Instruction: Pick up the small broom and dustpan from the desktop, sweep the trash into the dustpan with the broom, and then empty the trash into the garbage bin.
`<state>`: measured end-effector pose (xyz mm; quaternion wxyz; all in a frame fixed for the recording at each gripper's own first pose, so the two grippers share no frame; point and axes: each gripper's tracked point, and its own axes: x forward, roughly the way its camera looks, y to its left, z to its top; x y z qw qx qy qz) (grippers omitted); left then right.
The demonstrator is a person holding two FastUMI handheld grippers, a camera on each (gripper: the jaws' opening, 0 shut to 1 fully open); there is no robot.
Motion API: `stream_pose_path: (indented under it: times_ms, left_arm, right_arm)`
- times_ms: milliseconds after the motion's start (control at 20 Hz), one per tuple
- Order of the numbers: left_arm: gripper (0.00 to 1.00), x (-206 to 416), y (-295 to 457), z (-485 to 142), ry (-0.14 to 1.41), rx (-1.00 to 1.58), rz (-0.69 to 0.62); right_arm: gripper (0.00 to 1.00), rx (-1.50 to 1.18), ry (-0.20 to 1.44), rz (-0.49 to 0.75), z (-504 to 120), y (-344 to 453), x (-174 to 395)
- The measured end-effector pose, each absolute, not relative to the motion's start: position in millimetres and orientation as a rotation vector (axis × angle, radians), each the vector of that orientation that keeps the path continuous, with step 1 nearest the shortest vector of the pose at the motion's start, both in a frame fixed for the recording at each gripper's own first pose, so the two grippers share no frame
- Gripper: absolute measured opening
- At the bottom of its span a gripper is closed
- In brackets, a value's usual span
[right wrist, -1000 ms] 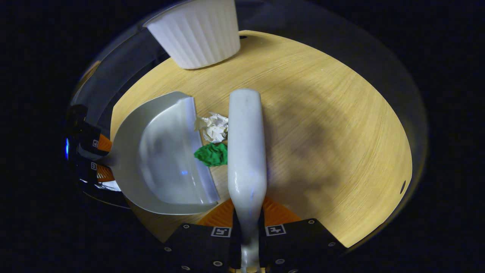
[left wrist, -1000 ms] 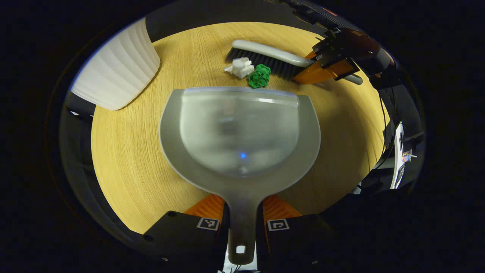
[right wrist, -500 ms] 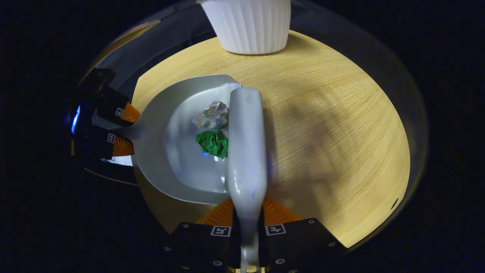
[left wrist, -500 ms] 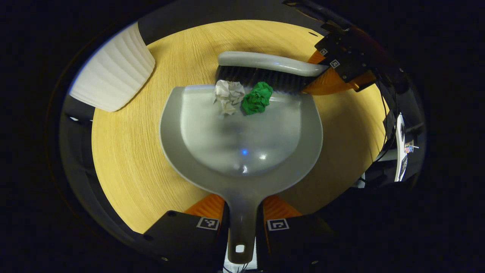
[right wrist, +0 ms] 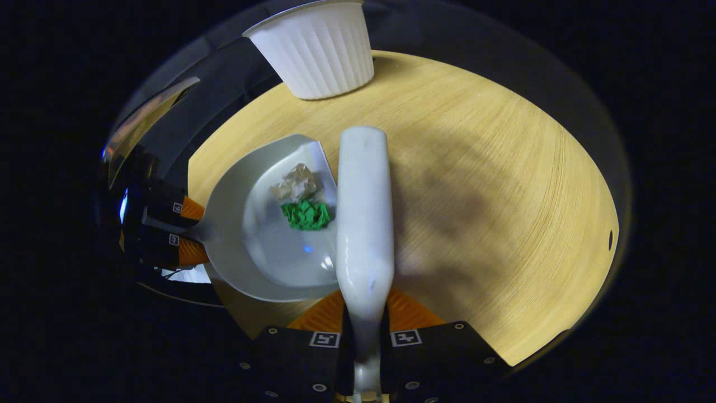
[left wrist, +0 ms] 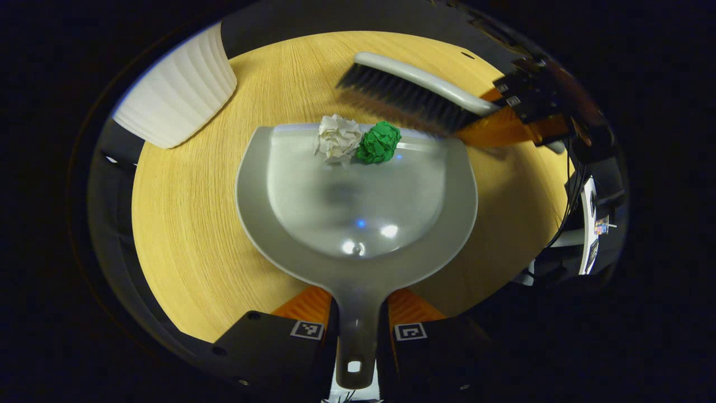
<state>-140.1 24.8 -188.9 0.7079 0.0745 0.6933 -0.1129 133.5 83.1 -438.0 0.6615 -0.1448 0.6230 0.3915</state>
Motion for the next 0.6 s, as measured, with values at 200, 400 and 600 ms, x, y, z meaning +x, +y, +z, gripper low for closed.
stream_pose_path:
  times_ms: [200, 400, 600]
  left_arm:
    - [0.31, -141, 22, -185, 1.511, 0.150, -0.234]
    - [0.31, -141, 17, -180, 1.448, 0.152, -0.207]
    - [0.31, -143, 11, -183, 1.385, 0.112, -0.166]
  right_arm:
    - [0.18, -0.250, 1.406, 0.825, -438, 84, 118]
    - [0.18, -0.137, 1.377, 0.713, -437, 77, 118]
    - [0.18, -0.038, 1.273, 0.550, -432, 63, 132]
